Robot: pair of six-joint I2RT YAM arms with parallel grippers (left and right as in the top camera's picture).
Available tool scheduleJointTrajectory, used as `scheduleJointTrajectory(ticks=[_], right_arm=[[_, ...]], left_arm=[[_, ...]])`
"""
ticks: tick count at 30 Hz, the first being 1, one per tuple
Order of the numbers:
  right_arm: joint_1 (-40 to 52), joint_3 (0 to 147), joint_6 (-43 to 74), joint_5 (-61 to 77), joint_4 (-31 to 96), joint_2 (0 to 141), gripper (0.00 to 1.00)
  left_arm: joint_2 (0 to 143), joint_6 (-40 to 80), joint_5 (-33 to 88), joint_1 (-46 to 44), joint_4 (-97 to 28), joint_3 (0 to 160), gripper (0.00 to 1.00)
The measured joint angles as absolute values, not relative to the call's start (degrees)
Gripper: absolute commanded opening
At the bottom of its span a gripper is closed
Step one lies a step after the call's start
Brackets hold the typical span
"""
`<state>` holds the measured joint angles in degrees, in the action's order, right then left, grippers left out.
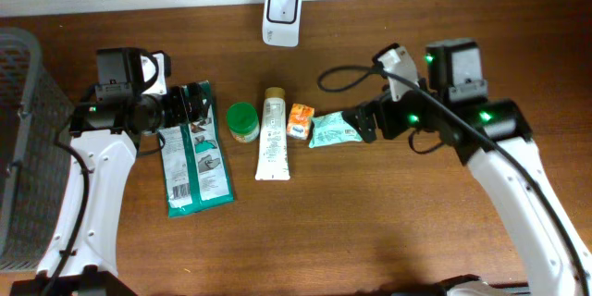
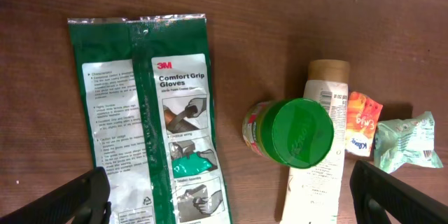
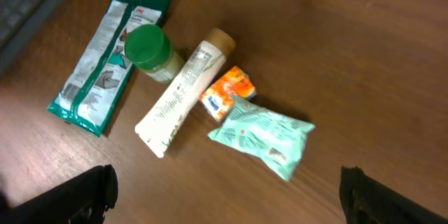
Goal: Scan the item barcode
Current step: 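Move the right gripper to the wipes pack and grasp it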
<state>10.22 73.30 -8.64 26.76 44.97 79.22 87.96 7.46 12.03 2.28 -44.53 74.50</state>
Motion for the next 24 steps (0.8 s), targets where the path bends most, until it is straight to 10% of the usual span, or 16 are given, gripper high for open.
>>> scheduleJointTrajectory(ticks=[10,24], right_arm=[[14.96,73.60,16.73,27.92,25.04,97.65,0.38],[24.49,73.67,43.16,4.08,11.51,113.78,0.29]], left_arm=[[87.96,7.46,12.03,2.28,-44.53,74.50,0.99],[87.96,7.46,12.03,2.28,-44.51,74.50,0.99]])
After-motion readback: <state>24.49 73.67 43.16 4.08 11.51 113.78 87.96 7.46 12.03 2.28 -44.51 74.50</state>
